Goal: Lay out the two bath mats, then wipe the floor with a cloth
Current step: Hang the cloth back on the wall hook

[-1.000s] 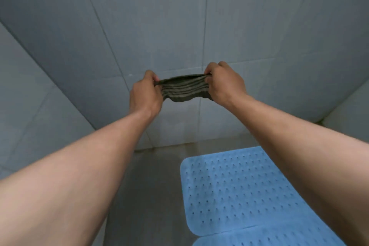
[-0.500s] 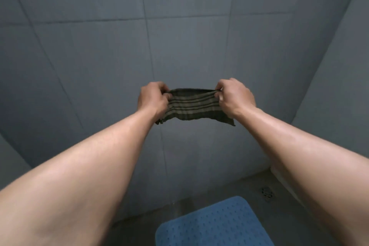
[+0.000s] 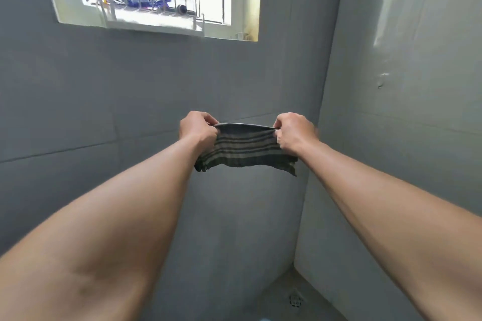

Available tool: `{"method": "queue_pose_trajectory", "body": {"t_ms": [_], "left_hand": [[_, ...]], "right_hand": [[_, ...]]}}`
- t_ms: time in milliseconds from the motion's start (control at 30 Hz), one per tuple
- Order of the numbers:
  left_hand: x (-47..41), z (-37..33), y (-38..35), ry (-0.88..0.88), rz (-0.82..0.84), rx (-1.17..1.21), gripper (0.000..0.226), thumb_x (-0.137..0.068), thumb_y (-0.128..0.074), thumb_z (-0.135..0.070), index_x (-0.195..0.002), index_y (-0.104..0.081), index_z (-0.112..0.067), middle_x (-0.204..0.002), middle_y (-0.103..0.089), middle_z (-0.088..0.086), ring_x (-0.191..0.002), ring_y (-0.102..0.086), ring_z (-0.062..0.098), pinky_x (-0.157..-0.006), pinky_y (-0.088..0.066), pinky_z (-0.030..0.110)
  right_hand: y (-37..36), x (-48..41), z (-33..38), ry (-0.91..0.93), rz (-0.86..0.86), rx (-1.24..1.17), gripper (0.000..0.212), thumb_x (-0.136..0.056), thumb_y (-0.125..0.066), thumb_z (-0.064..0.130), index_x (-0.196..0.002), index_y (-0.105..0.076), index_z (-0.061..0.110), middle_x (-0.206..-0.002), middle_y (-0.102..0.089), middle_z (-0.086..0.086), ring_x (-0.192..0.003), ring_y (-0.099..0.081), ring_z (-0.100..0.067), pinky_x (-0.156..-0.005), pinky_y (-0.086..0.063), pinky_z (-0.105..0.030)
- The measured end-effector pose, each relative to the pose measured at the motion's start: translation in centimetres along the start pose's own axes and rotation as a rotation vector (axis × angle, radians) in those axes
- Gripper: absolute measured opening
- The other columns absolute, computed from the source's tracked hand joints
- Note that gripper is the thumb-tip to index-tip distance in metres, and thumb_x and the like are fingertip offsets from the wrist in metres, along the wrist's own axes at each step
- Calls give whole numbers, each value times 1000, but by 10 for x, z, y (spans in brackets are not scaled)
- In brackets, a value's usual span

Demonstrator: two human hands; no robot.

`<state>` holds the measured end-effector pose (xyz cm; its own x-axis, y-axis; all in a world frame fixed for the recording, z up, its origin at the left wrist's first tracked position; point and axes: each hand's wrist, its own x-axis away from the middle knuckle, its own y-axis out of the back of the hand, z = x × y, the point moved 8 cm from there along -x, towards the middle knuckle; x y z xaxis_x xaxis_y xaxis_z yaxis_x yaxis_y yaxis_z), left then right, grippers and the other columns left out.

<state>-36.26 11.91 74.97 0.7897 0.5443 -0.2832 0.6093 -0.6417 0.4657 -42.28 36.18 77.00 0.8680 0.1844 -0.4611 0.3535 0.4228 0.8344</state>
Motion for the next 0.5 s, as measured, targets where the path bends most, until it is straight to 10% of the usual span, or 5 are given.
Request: {"method": "queue_pose_trajectory", "body": {"t_ms": [500], "left_hand": [[-54, -196, -198, -204, 152, -160, 12, -79, -69, -27, -76, -73, -38, -92, -72, -8, -94, -64, 21, -94, -50, 34]], "right_hand": [[108, -97, -205, -199, -42, 37, 11, -92, -63, 18, -88, -61, 28, -94, -66, 1, -94, -59, -23, -87, -36, -37]]}}
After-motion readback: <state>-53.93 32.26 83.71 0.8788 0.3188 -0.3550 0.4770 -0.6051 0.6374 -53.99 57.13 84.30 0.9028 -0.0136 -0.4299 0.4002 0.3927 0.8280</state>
